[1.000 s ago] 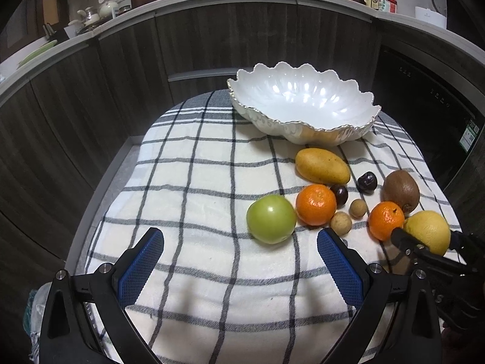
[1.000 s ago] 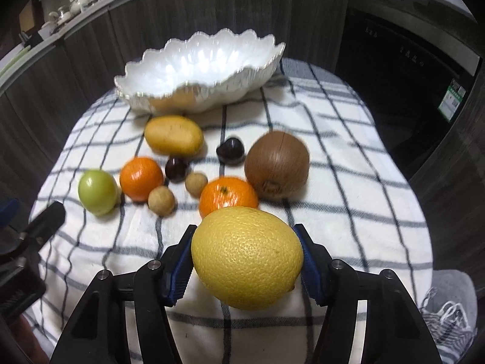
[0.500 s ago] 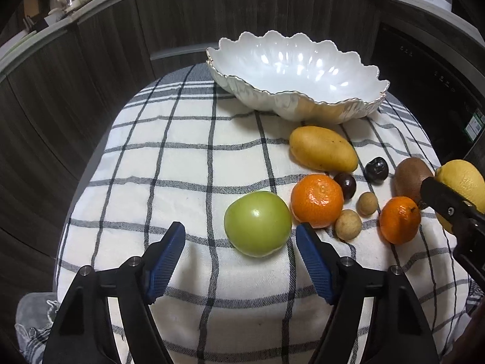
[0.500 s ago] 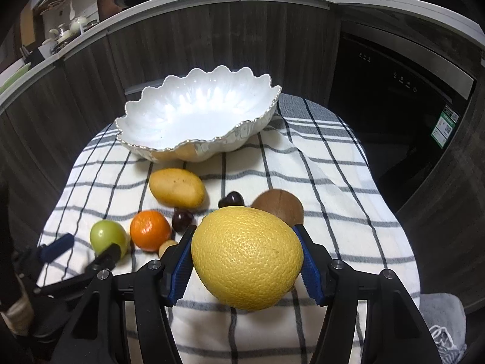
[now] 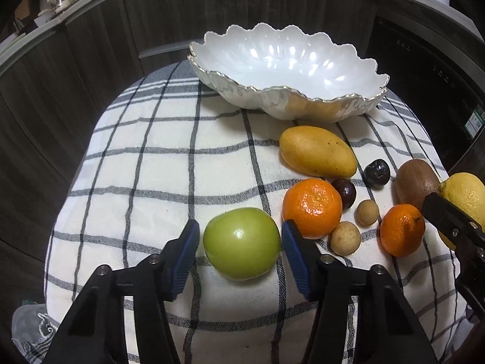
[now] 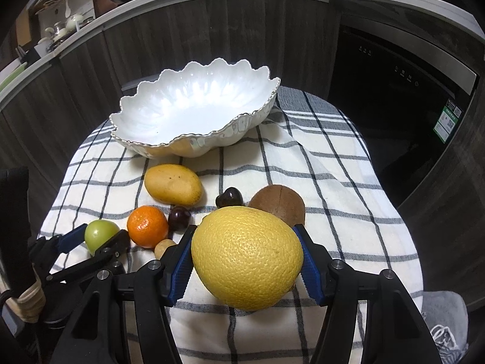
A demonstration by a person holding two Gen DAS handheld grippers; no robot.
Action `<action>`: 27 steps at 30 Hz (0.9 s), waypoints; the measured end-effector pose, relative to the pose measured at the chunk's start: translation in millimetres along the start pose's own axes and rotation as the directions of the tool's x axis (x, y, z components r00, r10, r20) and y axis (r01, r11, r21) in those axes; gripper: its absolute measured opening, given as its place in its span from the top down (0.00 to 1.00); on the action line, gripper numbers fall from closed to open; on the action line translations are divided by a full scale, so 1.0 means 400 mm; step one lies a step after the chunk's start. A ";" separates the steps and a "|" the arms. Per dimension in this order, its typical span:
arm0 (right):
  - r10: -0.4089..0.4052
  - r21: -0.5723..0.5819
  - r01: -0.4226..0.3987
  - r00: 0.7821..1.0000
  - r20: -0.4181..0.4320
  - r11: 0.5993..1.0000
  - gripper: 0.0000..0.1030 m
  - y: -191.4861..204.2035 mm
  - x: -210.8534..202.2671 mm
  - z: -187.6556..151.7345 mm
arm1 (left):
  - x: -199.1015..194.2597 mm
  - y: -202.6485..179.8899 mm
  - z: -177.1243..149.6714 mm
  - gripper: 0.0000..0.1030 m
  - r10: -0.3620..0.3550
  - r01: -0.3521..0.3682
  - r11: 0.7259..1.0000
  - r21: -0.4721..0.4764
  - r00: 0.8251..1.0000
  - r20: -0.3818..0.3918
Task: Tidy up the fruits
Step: 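Grasp the green apple with the left tool while the right tool holds the lemon, then carry the green apple and lemon over the white bowl with both tools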
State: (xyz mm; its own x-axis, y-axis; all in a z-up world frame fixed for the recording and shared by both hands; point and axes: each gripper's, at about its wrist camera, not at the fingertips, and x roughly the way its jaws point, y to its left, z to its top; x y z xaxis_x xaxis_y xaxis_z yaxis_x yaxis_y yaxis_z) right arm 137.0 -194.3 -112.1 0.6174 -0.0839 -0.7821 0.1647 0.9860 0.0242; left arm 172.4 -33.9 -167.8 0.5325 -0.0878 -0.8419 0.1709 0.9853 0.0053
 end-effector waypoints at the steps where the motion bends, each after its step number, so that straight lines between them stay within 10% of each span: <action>1: 0.000 0.000 0.000 1.000 0.000 1.000 0.40 0.000 0.000 0.000 | 0.005 -0.001 -0.002 0.51 -0.003 0.003 1.000 0.003 1.000 -0.008; 27: 0.033 -0.007 -0.032 0.997 0.068 0.999 0.40 0.000 -0.090 0.035 | -0.137 0.007 0.048 0.54 0.007 -0.010 1.000 0.018 0.992 0.124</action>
State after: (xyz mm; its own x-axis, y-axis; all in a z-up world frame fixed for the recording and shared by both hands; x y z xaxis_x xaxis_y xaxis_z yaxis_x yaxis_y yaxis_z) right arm 125.7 -193.4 -75.3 0.6730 -0.0612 -0.7371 0.1395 0.9892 0.0453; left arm 159.7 -29.3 -111.2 0.6321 -0.0980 -0.7687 0.1804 0.9833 0.0229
